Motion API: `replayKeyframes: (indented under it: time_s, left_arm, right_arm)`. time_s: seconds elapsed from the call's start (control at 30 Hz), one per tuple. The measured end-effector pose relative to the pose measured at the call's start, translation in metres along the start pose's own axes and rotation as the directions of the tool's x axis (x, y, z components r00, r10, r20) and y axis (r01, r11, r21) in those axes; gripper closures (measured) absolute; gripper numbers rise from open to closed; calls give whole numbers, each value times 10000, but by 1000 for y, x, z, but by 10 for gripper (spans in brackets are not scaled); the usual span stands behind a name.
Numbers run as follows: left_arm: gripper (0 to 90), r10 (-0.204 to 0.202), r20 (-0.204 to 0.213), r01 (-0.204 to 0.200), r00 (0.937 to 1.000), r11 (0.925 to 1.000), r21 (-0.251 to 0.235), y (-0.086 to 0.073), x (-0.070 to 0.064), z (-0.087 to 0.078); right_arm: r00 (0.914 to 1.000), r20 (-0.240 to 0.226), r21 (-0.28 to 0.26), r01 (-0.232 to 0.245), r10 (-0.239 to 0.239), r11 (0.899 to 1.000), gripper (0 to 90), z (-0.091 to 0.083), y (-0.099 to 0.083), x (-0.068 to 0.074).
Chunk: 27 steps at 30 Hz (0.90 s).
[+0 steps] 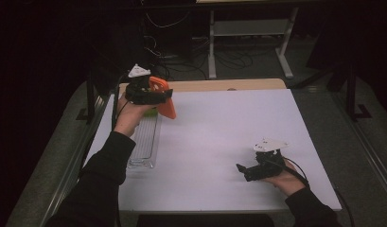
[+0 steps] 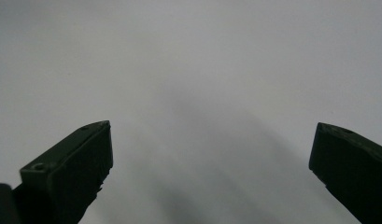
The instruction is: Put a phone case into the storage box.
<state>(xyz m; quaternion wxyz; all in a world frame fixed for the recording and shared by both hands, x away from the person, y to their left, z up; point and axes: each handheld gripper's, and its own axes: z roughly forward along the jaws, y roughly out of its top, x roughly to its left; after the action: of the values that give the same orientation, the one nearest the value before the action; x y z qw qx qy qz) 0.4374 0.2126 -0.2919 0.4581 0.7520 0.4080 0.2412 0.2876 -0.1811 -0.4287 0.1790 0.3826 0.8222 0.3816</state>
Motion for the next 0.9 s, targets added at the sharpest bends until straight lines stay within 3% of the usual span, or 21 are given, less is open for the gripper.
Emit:
replayKeyframes:
  time_s: [0.1, 0.23, 0.37, 0.6, 0.73, 0.8, 0.9]
  left_arm:
    - [144, -118, -590, 123, 9982, 9999, 80, -1, 14, -4]
    - [144, -420, -1301, 461, 9906, 9985, 284, -6, 32, -7]
    - [143, -569, -2043, 700, 9773, 9959, 574, -12, 44, -6]
    - [141, -709, -2750, 1002, 9588, 9905, 941, -22, 49, 4]
    - [140, -840, -3165, 1239, 9449, 9864, 1079, -28, 48, 13]
    - [140, -836, -3105, 1248, 9469, 9855, 1151, -31, 48, 17]
    - [139, -827, -3265, 1315, 9416, 9827, 1304, -34, 46, 24]
  right_arm:
    - [10000, 14, -3, -61, 61, 10000, 0, -3, -2, -1]
    - [9997, 47, -6, -256, 256, 9997, 0, -5, -5, -4]
    - [9998, 104, -8, -176, 176, 9998, 0, -7, -6, -6]
    - [9993, 49, -38, -362, 362, 9993, 0, -8, -6, -6]
    - [9994, 17, -32, -333, 333, 9994, 0, -7, -6, -6]
    - [9995, -17, -36, -313, 313, 9995, 0, -7, -6, -6]
    - [9994, -78, -35, -343, 342, 9994, 0, -7, -6, -5]
